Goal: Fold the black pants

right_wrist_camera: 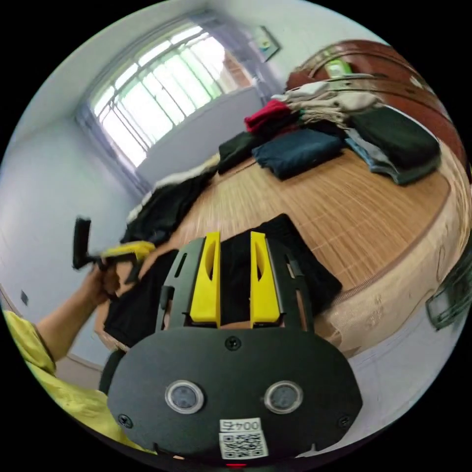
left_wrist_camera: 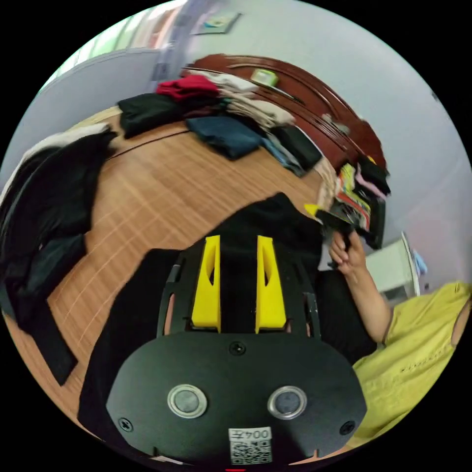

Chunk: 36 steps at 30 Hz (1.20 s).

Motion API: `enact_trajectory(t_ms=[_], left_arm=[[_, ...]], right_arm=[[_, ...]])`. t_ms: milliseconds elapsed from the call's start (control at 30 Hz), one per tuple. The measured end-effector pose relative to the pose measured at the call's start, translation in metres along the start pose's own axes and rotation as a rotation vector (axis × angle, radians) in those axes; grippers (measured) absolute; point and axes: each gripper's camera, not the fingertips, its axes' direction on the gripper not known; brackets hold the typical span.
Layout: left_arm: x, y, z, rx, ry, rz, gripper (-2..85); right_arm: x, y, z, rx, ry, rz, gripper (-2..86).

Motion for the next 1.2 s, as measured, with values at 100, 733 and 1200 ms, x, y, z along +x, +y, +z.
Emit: enact_trajectory(t_ms=[100, 733, 1200], left_arm=[[0.109, -0.006, 0.038, -0.108, 0.016, 0.245, 13.6], [0.292, -0.035, 0.064, -0.253, -0.273, 0.513, 3.0], [0.203, -0.092, -0.021, -0.25, -0.211, 0.308, 2.2]], right_arm=[[0.063, 0.037, -0.046, 0.218, -0.107, 0.175, 5.6], [0.179, 0.119, -0.039, 0.311, 0.005, 0.383, 6.5], [0.143, 0.082, 0.12, -0.183, -0.114, 0.05, 6.3]])
